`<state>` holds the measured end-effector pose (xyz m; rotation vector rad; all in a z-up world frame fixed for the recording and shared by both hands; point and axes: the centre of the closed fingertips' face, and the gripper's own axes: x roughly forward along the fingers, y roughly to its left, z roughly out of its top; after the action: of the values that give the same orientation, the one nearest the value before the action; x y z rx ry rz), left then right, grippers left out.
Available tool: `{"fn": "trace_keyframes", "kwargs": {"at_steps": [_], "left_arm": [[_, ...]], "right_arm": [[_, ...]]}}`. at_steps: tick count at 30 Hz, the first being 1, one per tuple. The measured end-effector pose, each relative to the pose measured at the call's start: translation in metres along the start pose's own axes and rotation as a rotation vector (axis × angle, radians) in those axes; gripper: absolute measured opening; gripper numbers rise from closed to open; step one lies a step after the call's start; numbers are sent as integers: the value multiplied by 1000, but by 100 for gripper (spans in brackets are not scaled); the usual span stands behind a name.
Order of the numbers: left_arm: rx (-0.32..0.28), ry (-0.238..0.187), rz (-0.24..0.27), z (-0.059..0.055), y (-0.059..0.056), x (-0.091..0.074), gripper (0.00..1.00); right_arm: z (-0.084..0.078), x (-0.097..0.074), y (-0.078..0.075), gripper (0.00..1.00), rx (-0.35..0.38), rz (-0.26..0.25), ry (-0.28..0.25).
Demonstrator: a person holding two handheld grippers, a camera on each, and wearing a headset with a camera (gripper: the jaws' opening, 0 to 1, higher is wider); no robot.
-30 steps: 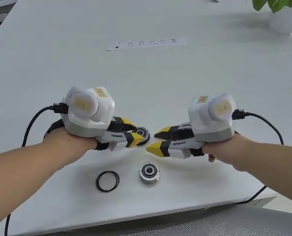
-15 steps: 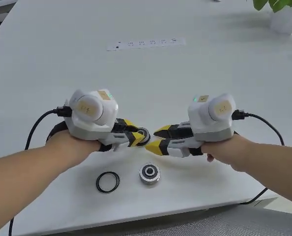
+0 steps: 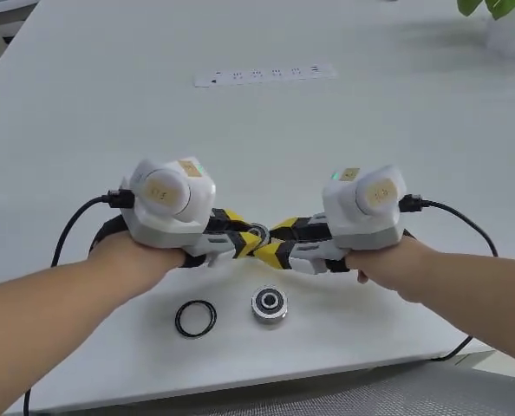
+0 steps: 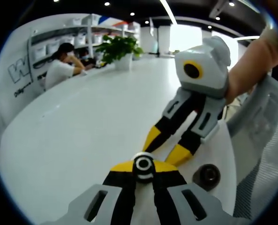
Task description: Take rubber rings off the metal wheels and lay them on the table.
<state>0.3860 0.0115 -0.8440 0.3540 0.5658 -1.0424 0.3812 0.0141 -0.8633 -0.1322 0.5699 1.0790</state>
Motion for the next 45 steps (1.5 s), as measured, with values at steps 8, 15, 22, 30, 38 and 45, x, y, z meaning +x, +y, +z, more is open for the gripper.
{"fn": "trace_keyframes", "kwargs": {"at_steps": [8,15,22,30,38,45], "left_arm": [[-3,-5,3,-1,1,0,14],[-7,-5,4,-1,1,1,13],[-7,-5,5,0,2,2,13],[4,-2,4,0,2,3,13],[9,-1,4,0,2,4,13],[12,5,7,0,1,4,12]], "right_arm": [[-3,-4,-1,15,3,-1,2],[-6,-7,-3,7,14,-6,8],[-4,-8,-5,1,21,-15,3],[-4,-11,-7,0,61,-23,-4],[0,-16,-10,0,152,-23,-23],[6,-18,-8,0,252,-25,-62]]}}
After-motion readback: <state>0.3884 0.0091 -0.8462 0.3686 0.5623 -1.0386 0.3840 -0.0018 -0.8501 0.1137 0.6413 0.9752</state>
